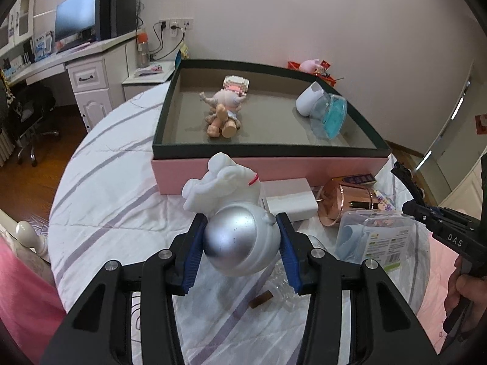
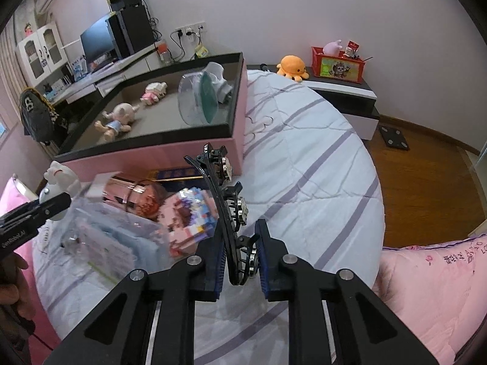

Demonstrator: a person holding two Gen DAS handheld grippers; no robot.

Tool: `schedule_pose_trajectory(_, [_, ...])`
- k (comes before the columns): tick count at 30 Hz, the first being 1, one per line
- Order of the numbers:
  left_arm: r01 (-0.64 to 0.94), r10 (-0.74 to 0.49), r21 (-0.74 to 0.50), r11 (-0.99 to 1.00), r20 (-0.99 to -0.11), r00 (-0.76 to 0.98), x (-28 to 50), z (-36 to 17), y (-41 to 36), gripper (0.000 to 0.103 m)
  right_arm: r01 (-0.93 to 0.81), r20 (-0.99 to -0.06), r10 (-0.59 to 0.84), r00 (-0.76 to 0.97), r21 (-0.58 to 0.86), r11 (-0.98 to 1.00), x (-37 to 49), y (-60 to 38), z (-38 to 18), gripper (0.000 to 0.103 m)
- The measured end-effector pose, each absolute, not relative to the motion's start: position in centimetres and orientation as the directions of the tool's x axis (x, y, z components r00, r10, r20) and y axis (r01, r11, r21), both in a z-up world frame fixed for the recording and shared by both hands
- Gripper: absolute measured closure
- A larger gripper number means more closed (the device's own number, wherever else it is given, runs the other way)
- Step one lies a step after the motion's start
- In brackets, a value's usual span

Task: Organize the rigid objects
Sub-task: 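Carry both items over the box and open both tools to drop them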

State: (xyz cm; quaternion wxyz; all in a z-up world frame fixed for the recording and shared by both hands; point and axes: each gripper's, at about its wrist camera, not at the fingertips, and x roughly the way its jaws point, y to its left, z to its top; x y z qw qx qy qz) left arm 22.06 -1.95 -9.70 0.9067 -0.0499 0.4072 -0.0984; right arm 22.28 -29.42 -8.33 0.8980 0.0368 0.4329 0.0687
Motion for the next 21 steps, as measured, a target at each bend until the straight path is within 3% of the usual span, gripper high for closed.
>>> schedule_pose_trajectory(21, [0.16, -0.172, -0.072, 0.984, -0.572, 0.802, 24.4, 0.4, -2.9, 0.056, -0.238, -0.624, 0.278, 0.73, 0.149, 0.96, 25.1, -23.5, 0.9, 0.085])
